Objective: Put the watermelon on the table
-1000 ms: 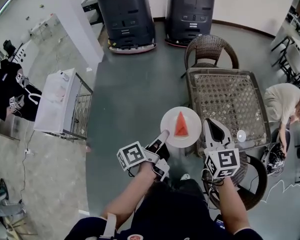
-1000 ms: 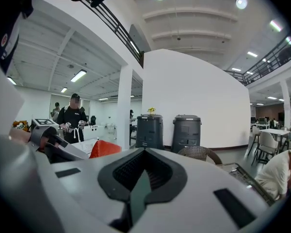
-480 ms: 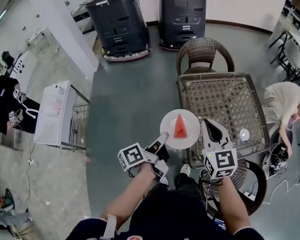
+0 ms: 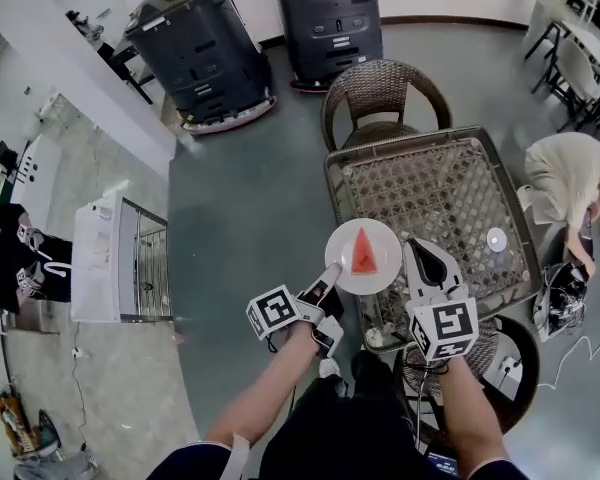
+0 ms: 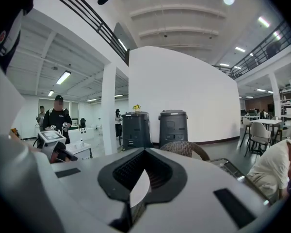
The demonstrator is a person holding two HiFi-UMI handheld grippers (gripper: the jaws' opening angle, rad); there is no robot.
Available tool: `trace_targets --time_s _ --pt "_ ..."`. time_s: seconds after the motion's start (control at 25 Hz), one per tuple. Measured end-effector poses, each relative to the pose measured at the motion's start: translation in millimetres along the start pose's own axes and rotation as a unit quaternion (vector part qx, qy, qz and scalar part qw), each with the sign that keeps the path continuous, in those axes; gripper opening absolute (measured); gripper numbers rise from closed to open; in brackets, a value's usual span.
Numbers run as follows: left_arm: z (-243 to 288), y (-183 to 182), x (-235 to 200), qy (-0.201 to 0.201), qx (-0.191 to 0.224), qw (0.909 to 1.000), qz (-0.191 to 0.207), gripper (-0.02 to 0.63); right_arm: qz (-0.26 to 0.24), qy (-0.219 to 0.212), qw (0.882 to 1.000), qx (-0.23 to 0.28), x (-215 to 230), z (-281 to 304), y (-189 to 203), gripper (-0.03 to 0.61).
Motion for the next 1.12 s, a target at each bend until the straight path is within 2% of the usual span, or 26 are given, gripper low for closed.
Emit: trace_targets --time_s 0.32,0.6,1.12 --pt "72 -2 -38 -0.019 -0.025 0.9995 -0.001 0.012 0.011 0.026 1.000 -0.012 43 12 17 0.003" --pt "120 -5 -69 -0.028 -0.030 0.9991 -0.004 0.014 0.020 0.033 0.999 -0.031 67 22 37 0.003" --pt "164 -17 -106 -0.052 -0.029 0.9982 -0.007 0.012 0.040 0.039 0.997 -0.052 82 42 64 0.003"
Point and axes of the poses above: the fingertips, and each gripper's own axes: z forward along the fingers, x to its right, y out of its underside, the point moved 10 cm from there along -z, backward along the fingers, and after that the axes turned 2 degrees about -x, right-handed, at the moved point
